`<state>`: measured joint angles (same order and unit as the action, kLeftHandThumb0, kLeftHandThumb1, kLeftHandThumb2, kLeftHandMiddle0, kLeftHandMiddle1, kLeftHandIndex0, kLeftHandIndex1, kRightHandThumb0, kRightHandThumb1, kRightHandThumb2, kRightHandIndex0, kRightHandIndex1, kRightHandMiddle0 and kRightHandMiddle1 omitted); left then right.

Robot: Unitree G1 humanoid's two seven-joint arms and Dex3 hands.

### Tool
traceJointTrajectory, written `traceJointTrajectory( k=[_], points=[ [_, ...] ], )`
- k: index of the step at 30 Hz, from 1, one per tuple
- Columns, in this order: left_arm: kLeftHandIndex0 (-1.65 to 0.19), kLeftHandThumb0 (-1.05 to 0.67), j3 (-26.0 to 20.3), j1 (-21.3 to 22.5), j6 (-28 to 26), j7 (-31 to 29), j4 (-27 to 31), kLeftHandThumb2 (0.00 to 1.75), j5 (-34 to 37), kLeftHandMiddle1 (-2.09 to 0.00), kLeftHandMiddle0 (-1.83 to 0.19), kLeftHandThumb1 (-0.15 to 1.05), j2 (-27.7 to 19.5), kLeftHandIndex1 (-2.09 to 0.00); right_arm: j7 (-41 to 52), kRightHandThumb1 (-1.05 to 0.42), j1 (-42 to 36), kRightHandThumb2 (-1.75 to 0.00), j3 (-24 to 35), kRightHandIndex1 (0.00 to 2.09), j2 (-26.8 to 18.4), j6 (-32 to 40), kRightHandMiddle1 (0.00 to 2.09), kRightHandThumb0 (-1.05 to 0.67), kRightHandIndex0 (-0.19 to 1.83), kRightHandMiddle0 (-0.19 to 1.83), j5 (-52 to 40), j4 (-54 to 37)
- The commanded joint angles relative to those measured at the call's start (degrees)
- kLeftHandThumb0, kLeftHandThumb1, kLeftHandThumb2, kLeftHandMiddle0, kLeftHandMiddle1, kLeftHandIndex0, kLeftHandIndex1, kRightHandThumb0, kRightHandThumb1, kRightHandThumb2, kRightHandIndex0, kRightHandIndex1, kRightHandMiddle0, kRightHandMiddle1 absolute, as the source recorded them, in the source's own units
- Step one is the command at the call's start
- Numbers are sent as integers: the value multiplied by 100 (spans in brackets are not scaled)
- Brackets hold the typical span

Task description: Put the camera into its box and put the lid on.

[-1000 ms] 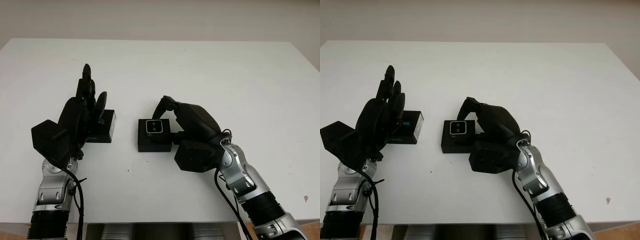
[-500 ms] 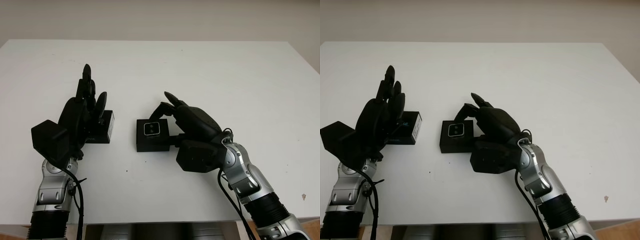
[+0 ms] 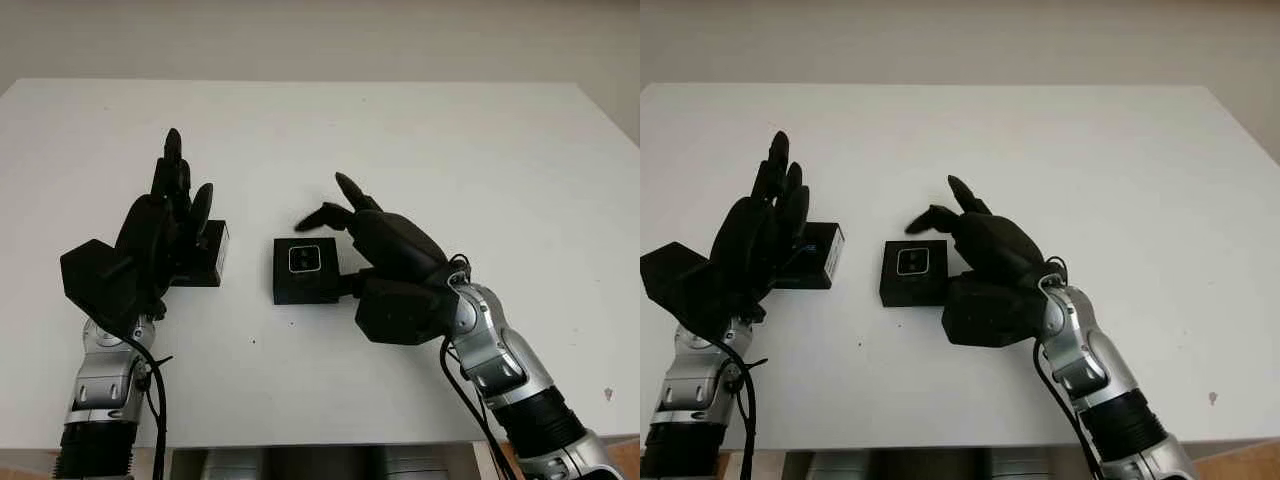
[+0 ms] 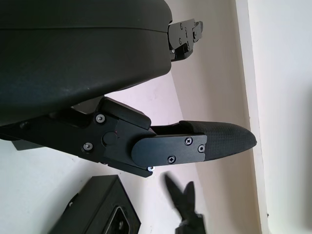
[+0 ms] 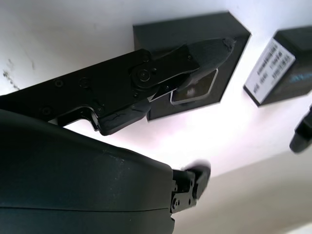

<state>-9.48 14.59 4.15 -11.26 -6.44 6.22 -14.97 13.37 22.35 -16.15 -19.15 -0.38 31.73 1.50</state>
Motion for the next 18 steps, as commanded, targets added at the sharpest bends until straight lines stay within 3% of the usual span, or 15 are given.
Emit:
traceJointTrajectory(
  k=[1,14,18],
  points=[
    [19,-86,-27,-18,54,3,21,50,-30,0,19,105,-61,0,-124,-99,108,-6,148,0,-28,-118,0,-88,-19,-19,-91,-91],
    [19,-86,-27,-4,-19,-22,59,50,-2,0,19,105,-119,0,-516,-104,723,-7,646,0,-5,-139,2,-93,-19,-19,-400,109],
    [19,-84,-88,40,-137,-129,100,48,95,0,19,105,-224,0,-511,-105,737,-17,750,0,83,-92,1,-94,-19,-18,-654,225]
  ],
)
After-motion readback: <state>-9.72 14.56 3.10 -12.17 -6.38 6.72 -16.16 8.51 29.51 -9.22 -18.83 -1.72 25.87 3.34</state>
